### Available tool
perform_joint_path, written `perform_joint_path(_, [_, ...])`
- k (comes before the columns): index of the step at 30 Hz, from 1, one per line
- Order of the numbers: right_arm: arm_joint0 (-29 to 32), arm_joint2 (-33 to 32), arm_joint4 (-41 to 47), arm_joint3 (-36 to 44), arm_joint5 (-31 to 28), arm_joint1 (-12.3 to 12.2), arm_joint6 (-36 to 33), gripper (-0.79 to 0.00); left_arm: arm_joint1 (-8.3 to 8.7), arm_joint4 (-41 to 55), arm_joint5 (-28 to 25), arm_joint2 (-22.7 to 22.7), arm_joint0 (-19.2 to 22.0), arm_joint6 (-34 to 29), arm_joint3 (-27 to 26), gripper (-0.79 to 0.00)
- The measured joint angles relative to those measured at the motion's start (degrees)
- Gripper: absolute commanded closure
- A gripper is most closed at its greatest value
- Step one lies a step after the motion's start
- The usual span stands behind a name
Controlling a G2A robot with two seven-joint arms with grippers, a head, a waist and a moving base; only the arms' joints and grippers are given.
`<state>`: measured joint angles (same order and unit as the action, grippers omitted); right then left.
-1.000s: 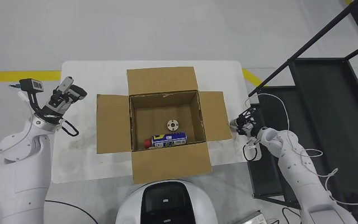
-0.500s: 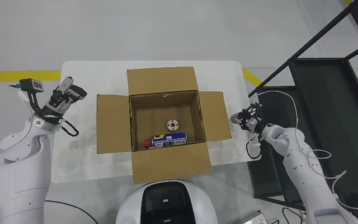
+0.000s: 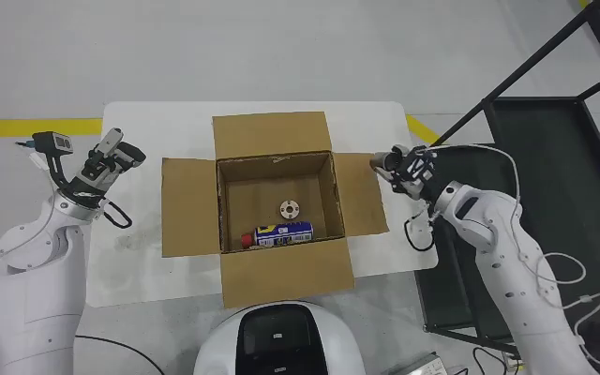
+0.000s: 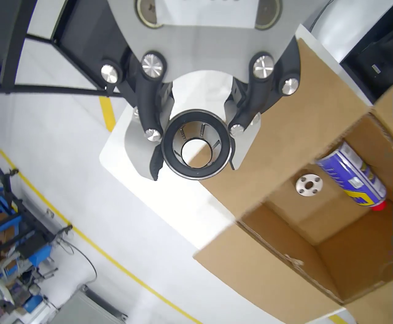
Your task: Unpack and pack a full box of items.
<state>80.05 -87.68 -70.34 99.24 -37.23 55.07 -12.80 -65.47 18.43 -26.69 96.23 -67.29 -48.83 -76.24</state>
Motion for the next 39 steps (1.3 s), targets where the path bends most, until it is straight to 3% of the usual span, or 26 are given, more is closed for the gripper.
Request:
perform_joint_path(5, [-4.7,10.7,-0.6,4.7,1.4,1.3,-6.4,0.0,0.0,0.0,0.0,0.0,0.0,0.0,0.0,-0.785])
perform_joint_path(12, [-14.5,25.7,1.4,0.5,4.6,4.2,-11.9,0.0,0.0,0.0,0.0,0.0,0.0,0.0,0.0,-0.785])
perform_joint_path(31, [-16.2,27.9,2.5,-1.7,4.9,4.8,-11.0,0.0,0.0,0.0,0.0,0.0,0.0,0.0,0.0,-0.785])
perform_joint_path(34, [-18.9,31.2,1.8,-3.1,4.4,5.8,-11.4,0.0,0.0,0.0,0.0,0.0,0.0,0.0,0.0,-0.785])
perform_joint_path(39, [-28.4,41.4,2.3,-11.3,4.0,9.4,-14.3,0.0,0.0,0.0,0.0,0.0,0.0,0.0,0.0,-0.785])
